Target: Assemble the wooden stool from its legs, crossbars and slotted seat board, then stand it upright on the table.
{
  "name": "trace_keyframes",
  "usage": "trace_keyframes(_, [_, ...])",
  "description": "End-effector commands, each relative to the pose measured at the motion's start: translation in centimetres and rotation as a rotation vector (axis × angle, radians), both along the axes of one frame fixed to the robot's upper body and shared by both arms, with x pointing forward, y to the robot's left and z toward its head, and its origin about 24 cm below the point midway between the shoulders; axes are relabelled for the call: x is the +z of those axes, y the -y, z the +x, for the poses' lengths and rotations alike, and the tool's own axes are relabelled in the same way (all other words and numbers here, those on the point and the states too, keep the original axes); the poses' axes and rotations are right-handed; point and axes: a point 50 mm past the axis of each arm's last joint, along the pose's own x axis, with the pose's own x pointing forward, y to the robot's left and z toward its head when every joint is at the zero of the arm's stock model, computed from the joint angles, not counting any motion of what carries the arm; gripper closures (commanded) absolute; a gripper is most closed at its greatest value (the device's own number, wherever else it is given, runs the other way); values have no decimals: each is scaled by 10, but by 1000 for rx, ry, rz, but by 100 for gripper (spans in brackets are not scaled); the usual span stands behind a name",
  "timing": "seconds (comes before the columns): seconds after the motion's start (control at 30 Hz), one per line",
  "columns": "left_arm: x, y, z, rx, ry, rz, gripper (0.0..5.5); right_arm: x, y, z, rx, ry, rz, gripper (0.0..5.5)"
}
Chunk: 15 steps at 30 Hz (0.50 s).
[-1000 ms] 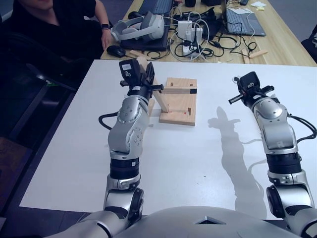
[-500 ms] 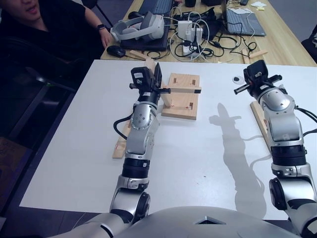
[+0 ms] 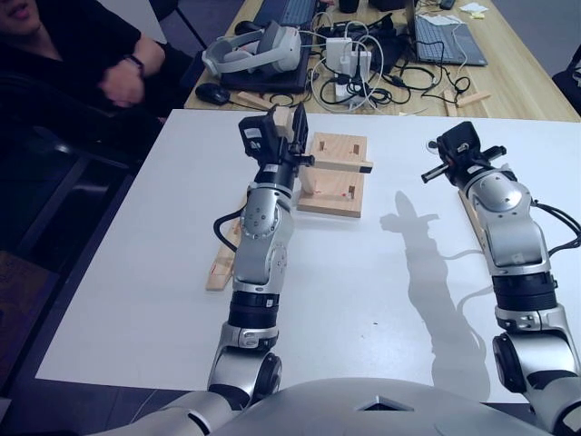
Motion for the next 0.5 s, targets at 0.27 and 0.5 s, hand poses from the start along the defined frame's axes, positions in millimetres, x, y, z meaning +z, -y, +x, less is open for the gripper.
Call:
trace_keyframes(0.27, [74, -64, 5, 149, 45, 299, 157, -6, 9, -10, -47, 0, 22, 550])
trace_keyframes(0.5, [-1, -134, -14, 133, -639, 431, 107, -9, 8, -18, -101, 10, 91, 550])
